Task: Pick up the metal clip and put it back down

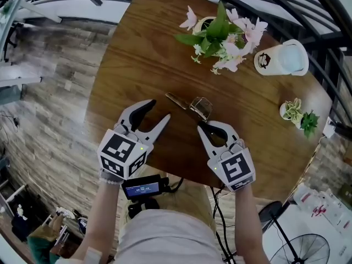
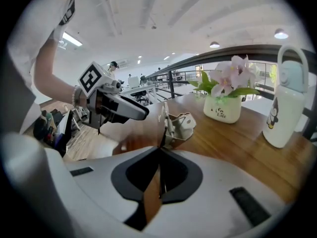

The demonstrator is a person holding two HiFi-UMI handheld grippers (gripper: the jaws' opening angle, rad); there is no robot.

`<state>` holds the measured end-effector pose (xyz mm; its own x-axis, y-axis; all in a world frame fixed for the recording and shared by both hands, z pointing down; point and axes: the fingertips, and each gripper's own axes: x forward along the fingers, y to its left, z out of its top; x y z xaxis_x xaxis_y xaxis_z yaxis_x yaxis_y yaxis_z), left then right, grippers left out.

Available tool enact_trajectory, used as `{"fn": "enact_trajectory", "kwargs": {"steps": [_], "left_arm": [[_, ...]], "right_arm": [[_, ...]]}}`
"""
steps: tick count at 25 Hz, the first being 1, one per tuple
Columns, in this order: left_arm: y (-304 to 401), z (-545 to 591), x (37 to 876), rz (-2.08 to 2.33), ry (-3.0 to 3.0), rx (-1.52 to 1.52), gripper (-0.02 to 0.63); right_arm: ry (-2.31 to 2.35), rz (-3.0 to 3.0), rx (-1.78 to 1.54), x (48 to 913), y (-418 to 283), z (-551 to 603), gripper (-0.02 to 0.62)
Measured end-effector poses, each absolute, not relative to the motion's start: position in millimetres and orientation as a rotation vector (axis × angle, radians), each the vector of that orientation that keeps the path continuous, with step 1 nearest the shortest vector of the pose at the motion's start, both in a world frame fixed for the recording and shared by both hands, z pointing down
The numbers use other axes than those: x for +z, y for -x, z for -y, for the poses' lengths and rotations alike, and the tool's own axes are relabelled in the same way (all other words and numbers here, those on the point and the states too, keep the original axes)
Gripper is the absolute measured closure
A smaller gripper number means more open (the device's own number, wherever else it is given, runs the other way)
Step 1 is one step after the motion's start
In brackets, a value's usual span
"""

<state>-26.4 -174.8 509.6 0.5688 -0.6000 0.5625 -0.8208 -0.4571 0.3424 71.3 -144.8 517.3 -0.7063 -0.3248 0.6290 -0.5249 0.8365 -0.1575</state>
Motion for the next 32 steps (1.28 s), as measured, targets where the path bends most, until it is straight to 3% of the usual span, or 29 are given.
{"fn": "enact_trajectory", "kwargs": {"steps": [32], "left_arm": [[16.2, 164.7, 397.5, 1.045, -2.435, 0.276, 0.403]], "right_arm": [[-0.767, 2.519, 0.249, 409.7, -57.7, 109.3, 0.578]]}}
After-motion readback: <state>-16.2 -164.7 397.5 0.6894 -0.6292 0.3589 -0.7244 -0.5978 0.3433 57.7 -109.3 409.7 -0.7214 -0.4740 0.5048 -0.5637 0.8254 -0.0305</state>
